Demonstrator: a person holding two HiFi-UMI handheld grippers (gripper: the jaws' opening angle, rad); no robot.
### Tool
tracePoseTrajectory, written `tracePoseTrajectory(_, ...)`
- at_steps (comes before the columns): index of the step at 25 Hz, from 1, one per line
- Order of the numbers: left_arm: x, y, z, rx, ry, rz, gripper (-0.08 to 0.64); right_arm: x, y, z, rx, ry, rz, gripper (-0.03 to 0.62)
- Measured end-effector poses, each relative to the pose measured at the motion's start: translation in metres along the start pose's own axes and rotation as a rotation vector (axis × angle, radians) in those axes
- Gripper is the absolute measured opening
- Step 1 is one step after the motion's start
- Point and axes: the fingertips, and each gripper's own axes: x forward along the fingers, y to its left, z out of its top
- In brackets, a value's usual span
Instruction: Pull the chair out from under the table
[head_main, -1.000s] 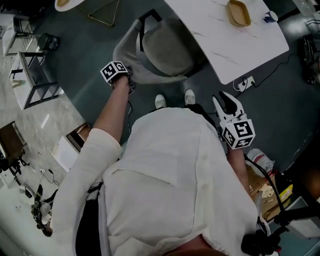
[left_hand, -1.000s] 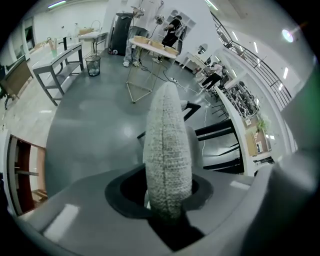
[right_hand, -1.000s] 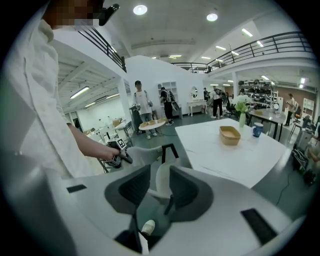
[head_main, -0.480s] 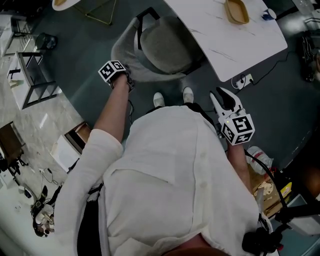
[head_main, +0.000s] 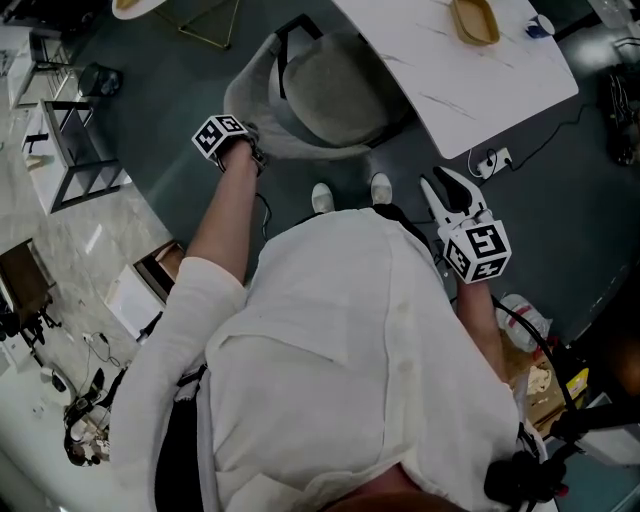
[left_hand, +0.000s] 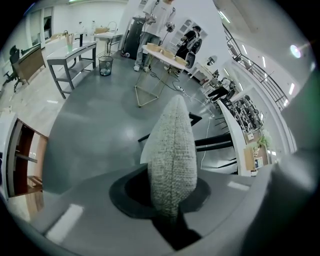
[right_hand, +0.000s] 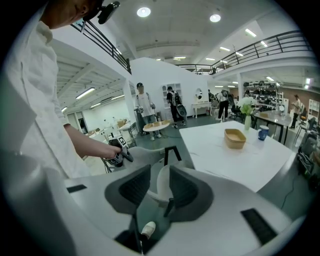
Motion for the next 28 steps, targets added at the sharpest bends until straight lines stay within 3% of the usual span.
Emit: tracePoseTrajectory(28, -0.067, 0.119, -0.002, -0.066, -0.033, 0.052, 0.068, 0.023, 0.042, 0.002, -0.071, 0.010, 0.112, 0.117)
